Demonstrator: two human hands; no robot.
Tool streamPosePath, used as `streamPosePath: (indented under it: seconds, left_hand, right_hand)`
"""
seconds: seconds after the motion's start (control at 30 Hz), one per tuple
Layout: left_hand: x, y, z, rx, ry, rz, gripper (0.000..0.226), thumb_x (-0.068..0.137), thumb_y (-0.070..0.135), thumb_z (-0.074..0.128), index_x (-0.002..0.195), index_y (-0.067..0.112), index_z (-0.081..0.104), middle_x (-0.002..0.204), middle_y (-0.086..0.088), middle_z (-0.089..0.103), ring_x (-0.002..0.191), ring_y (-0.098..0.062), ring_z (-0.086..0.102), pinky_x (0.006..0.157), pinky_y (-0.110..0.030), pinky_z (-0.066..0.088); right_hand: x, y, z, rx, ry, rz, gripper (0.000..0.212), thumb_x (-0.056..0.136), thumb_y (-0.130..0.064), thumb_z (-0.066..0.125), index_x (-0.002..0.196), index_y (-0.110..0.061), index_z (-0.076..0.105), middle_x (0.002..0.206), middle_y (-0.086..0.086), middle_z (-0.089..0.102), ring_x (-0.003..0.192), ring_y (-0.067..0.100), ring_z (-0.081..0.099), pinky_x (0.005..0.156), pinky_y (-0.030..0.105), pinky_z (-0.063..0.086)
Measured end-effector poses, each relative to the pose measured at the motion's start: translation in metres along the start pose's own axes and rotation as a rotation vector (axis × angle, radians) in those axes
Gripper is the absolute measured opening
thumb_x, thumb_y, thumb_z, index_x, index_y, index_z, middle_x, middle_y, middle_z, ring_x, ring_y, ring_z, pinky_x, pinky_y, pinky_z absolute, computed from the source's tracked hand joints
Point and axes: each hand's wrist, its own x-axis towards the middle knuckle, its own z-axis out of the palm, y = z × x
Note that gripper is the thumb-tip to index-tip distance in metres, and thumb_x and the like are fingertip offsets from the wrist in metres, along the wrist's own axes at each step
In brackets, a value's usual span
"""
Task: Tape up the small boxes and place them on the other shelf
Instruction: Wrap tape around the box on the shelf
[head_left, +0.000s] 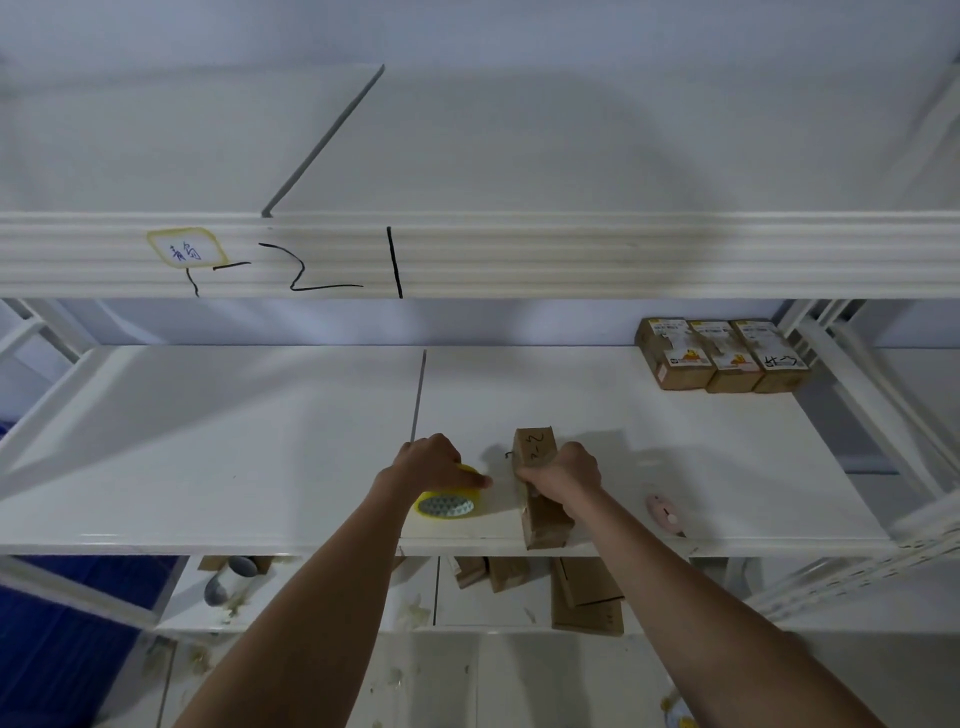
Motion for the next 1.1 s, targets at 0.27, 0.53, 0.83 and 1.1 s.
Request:
streamPosePath:
  seconds: [0.27, 0.53, 0.83, 1.1]
  left_hand:
    - [-0.008, 0.008, -0.01, -0.053, -0.044, -0.046, 0.073, 0.044, 0.092, 0.062, 0.072, 0.024, 0.063, 0.081, 0.002, 0.066, 0.09, -0.022, 0.063, 0.087, -0.041, 0.055]
    - [-0.009, 0.023, -0.005, -0.023, -0.073, -0.095, 0.076, 0.033, 0.093, 0.062, 0.071, 0.028, 0.057, 0.083, 0.005, 0.064, 0.099, -0.027, 0.064, 0.089, -0.045, 0.055]
    - [-0.015, 0.05, 0.001, 0.015, 0.001, -0.065, 0.067, 0.067, 0.074, 0.071, 0.099, 0.015, 0.064, 0.087, 0.001, 0.062, 0.093, -0.023, 0.061, 0.08, -0.033, 0.042]
    - [-0.007, 0.065, 0.007, 0.087, 0.034, -0.052, 0.065, 0.07, 0.071, 0.071, 0.104, 0.016, 0.06, 0.092, 0.0, 0.063, 0.086, -0.021, 0.056, 0.083, -0.033, 0.043]
  right_hand:
    - [0.009, 0.012, -0.003, 0.179, -0.129, 0.021, 0.053, 0.073, -0.04, 0.081, 0.113, -0.01, 0.064, 0.102, 0.007, 0.072, 0.091, 0.02, 0.068, 0.068, 0.029, 0.055]
    - [0.011, 0.032, -0.008, 0.357, -0.266, -0.036, 0.035, 0.086, -0.03, 0.073, 0.109, -0.005, 0.068, 0.095, 0.008, 0.074, 0.088, 0.018, 0.07, 0.069, 0.03, 0.056]
    - [0.018, 0.051, -0.022, 0.359, -0.375, -0.07, 0.036, 0.093, -0.038, 0.064, 0.113, -0.008, 0.07, 0.106, 0.008, 0.074, 0.102, 0.021, 0.068, 0.08, 0.033, 0.058]
    - [0.03, 0.054, -0.033, 0.312, -0.504, -0.052, 0.043, 0.097, -0.044, 0.059, 0.122, -0.009, 0.064, 0.117, 0.01, 0.07, 0.113, 0.024, 0.065, 0.097, 0.037, 0.054]
